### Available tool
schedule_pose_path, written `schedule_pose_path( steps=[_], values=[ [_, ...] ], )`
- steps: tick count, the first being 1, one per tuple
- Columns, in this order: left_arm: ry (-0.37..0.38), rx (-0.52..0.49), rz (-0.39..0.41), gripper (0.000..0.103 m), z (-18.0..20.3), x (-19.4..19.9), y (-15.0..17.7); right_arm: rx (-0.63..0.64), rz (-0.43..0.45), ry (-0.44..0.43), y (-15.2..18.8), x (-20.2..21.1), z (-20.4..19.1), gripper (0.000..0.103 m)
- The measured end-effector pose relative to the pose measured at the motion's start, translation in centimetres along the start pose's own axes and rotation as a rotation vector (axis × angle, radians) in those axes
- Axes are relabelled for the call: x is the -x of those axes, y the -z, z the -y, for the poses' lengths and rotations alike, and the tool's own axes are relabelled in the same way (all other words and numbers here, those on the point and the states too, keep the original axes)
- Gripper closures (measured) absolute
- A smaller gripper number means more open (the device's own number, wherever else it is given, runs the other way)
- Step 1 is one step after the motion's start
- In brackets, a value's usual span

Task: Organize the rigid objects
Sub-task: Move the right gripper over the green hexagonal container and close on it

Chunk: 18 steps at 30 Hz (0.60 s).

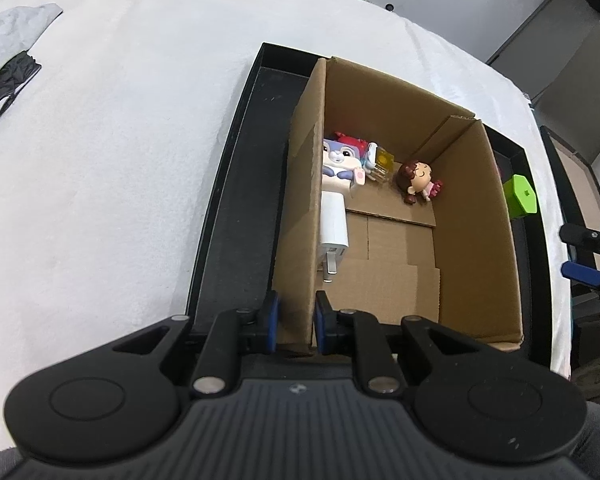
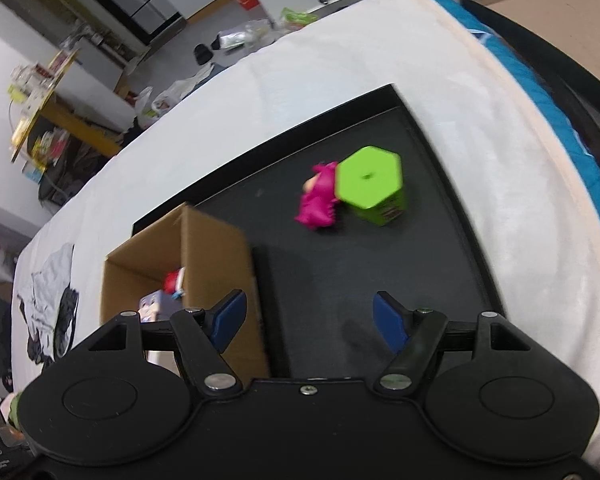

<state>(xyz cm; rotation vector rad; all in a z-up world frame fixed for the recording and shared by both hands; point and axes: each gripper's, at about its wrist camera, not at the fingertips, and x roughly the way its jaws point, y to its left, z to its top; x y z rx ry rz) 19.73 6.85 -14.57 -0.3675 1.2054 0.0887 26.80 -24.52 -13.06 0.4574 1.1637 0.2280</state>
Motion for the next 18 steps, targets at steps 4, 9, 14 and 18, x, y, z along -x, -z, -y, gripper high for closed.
schedule_pose_path(
  steps=[4,9,14,18],
  values=[
    [-0.018,0.002,-0.007,0.086,0.2,-0.3,-0.1,-0.038,0.013,0.004,-0.8,0.1,2.0,0.033],
    [-0.031,0.009,-0.011,0.086,0.4,-0.4,-0.3,-0.066,0.017,0.004,-1.7,0.0,4.1,0.033],
    [-0.061,0.019,-0.017,0.089,0.6,-0.9,-0.5,-0.066,0.013,0.004,-2.4,-0.4,5.3,0.033],
    [-0.077,0.010,-0.013,0.089,1.0,-1.0,-0.5,-0.058,0.007,0.005,-3.0,-0.7,6.0,0.034]
  ],
)
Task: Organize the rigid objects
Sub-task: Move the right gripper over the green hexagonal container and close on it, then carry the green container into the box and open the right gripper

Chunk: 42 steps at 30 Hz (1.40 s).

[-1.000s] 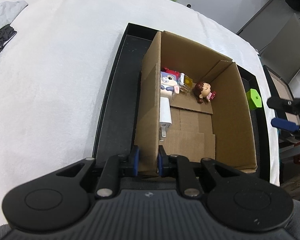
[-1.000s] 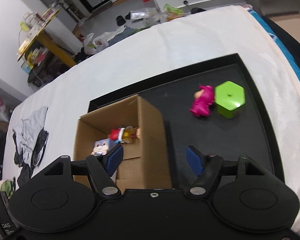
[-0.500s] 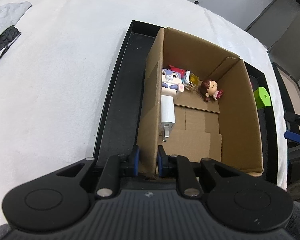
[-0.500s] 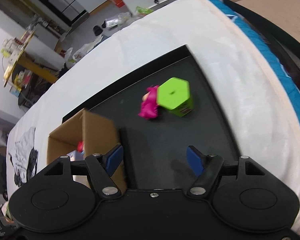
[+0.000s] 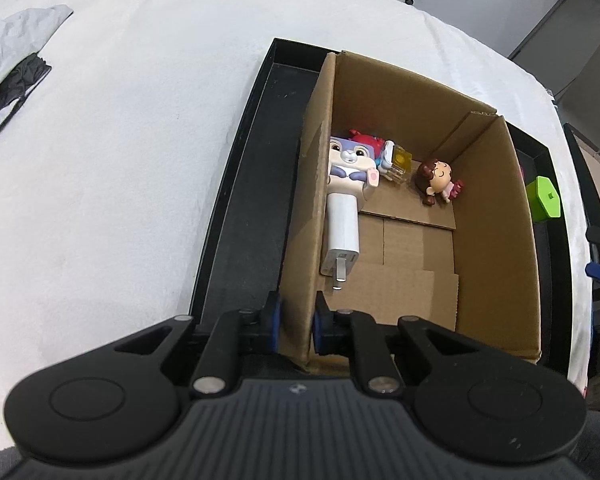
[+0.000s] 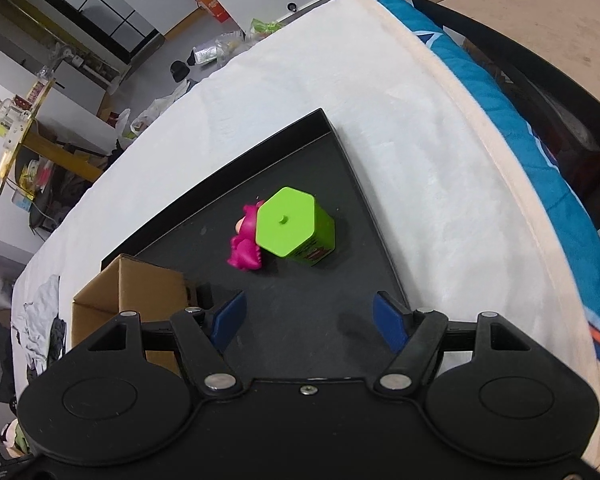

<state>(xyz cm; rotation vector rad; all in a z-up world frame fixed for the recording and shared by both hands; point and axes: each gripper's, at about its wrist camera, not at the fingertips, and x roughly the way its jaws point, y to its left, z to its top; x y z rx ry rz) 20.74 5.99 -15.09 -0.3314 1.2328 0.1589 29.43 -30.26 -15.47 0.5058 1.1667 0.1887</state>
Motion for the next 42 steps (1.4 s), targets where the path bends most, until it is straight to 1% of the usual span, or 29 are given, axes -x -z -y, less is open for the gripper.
schedule_pose_path(
  steps=[6,15,17,19,24,27,31,36,42],
  values=[
    [-0.009,0.012,-0.009,0.089,0.0,-0.2,-0.1,0.020,-0.003,-0.011,-1.2,-1.3,-0.4,0.035],
    [-0.020,0.015,-0.010,0.089,0.2,-0.3,-0.3,0.064,-0.026,-0.014,-3.3,-4.3,-2.4,0.035],
    [-0.021,0.016,-0.010,0.089,0.3,-0.4,-0.3,0.072,-0.035,-0.003,-3.6,-5.1,-2.8,0.035],
    [-0.022,0.014,-0.011,0.089,0.3,-0.4,-0.3,0.078,-0.045,0.010,-3.9,-5.8,-3.1,0.039],
    [-0.030,0.007,-0.025,0.089,0.3,-0.9,-0.4,0.103,-0.063,0.068,-4.1,-7.5,-3.8,0.039],
    [-0.029,0.002,-0.026,0.089,0.3,-1.0,-0.5,0.112,-0.066,0.098,-4.0,-8.2,-3.9,0.049],
    [-0.021,0.006,-0.026,0.089,0.2,-1.1,-0.5,0.147,-0.065,0.108,-3.8,-8.1,-4.3,0.049],
    [-0.016,0.002,-0.021,0.088,0.2,-1.0,-0.4,0.142,-0.061,0.113,-3.5,-7.2,-4.5,0.050],
    [-0.007,-0.003,-0.020,0.088,0.1,-1.0,-0.2,0.137,-0.042,0.090,-2.9,-5.4,-4.8,0.050]
  ],
)
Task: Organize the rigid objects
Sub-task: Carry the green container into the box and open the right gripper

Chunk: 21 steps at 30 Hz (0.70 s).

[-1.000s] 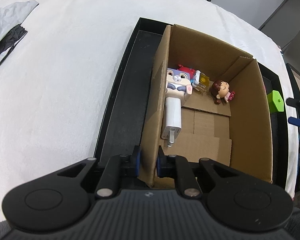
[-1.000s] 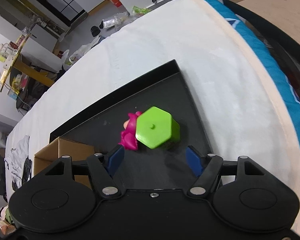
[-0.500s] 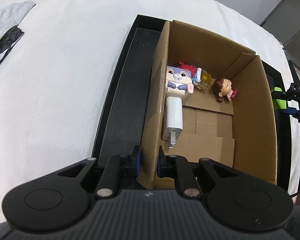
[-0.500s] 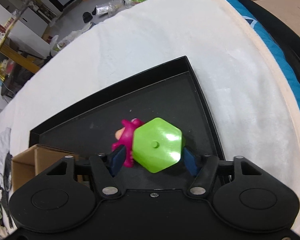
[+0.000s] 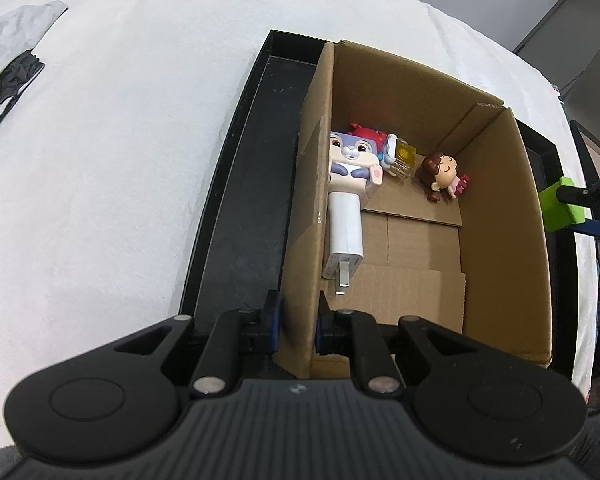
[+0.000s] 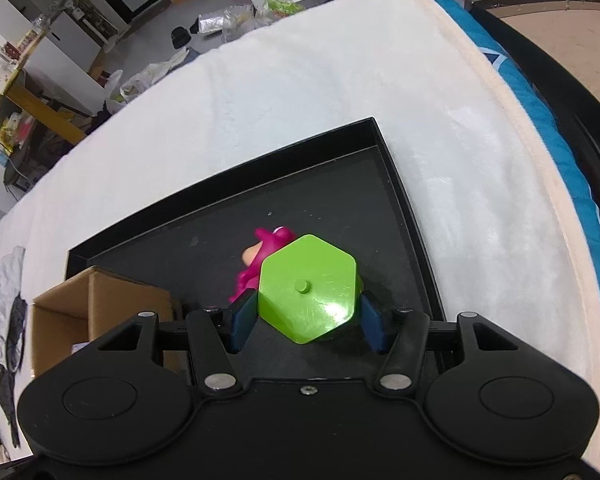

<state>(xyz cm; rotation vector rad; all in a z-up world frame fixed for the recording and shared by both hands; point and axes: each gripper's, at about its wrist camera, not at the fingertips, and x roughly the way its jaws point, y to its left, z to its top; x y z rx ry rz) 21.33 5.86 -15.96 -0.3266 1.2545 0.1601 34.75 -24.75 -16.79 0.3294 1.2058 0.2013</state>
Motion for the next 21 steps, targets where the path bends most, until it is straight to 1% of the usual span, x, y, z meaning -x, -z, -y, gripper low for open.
schedule_pose_path(
  steps=[7,17,21],
  values=[
    [0.015,-0.008,0.000,0.088,0.0,0.1,0.2,0.015,0.023,-0.038,0.5,2.3,-1.2,0.050],
    [0.031,-0.010,-0.006,0.087,0.0,0.1,0.2,0.064,0.058,-0.077,1.0,5.7,-4.5,0.049],
    [0.046,-0.006,-0.006,0.086,-0.2,0.1,0.1,0.098,0.060,-0.099,1.3,6.6,-6.2,0.049]
  ],
)
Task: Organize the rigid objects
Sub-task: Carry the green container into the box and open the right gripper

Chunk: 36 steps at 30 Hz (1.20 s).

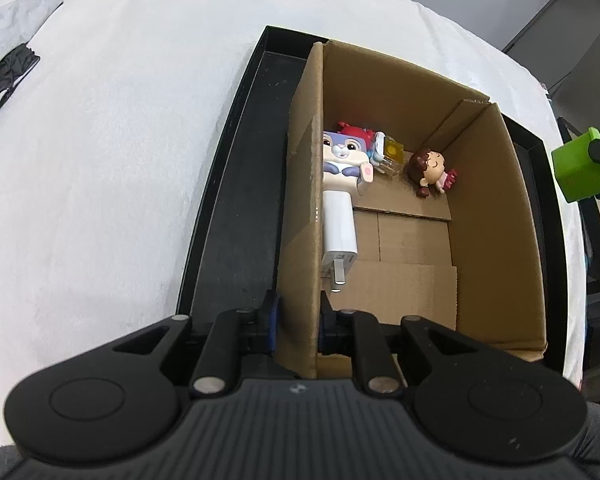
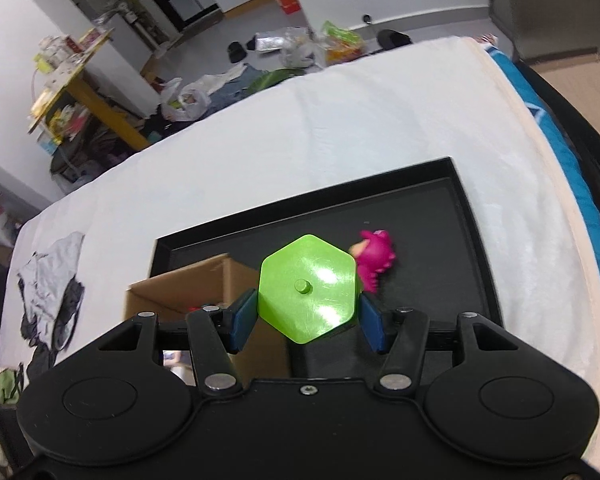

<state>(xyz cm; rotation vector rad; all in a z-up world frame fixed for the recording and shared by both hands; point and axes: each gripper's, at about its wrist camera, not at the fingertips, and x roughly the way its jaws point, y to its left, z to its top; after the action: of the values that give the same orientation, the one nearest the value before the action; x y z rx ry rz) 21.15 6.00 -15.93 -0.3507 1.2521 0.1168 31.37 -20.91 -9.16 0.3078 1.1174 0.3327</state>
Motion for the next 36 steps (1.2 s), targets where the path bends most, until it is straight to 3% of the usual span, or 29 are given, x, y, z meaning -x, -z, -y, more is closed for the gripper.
schedule_pose_path(
  steps=[14,36],
  values=[
    [0.043,-0.005,0.001,0.085,-0.7,-0.1,0.0,0.116,-0.027,-0.048,0.9,0.3,-7.0,0.049],
    [0.082,-0.007,0.008,0.084,-1.8,0.1,0.1,0.210,-0.113,0.007,3.8,-3.4,-13.3,0.050]
  ],
)
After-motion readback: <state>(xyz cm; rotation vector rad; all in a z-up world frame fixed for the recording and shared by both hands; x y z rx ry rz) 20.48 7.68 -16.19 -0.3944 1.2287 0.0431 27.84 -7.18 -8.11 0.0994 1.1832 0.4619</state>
